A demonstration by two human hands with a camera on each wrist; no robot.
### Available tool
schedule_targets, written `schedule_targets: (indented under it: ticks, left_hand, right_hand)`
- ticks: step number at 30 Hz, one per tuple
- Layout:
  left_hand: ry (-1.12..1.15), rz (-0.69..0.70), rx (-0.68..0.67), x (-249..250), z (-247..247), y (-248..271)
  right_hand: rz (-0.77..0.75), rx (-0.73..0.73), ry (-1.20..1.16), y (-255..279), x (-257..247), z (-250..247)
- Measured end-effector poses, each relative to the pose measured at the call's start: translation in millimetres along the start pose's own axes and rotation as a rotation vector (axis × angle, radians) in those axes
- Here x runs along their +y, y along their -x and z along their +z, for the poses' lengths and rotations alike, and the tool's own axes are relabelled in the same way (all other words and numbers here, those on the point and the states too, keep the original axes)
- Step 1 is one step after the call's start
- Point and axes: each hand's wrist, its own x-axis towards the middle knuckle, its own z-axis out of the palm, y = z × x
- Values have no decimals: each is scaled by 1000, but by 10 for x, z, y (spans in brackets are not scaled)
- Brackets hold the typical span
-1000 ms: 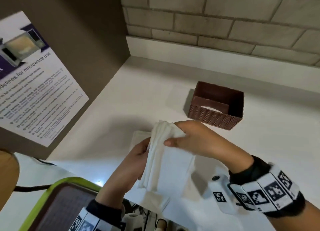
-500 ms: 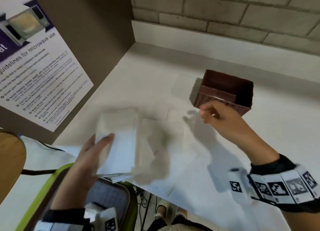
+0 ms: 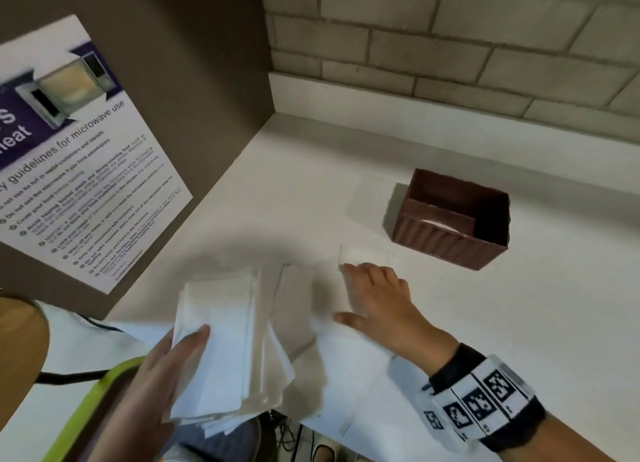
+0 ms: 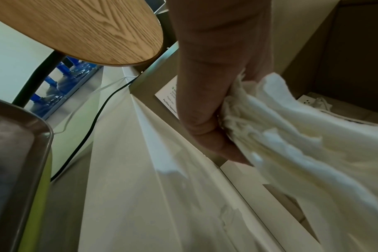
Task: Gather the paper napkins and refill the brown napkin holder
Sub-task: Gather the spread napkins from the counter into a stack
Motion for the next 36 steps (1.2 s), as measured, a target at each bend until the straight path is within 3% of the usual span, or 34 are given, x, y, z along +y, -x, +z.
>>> schedule_targets:
  ticks: [8, 16, 21, 25, 29, 32, 34, 36]
  left_hand:
    - [-46, 36, 45, 33, -57, 45]
    - [45, -23, 5, -93, -124, -64]
    - [30, -25, 26, -130, -128, -102]
    - [61, -19, -26, -159, -63, -100]
    - [49, 74, -83, -158, -4, -31]
    - [65, 84, -108, -154, 80, -19]
    - [94, 84, -98, -162, 143, -100]
    - [89, 78, -87, -171, 238, -157]
  right_hand:
    - [63, -107, 37, -205, 9, 16]
    - [36, -117, -66, -393, -132, -42]
    - [-3, -213, -37, -477, -185, -61]
    - [-15, -186, -86, -516, -187, -50]
    - [-30, -194, -131, -487, -180, -184]
    - [24, -98, -321, -341, -164, -469]
    - [52, -58, -686, -170, -200, -687]
    - [31, -134, -1014, -6, -309, -835]
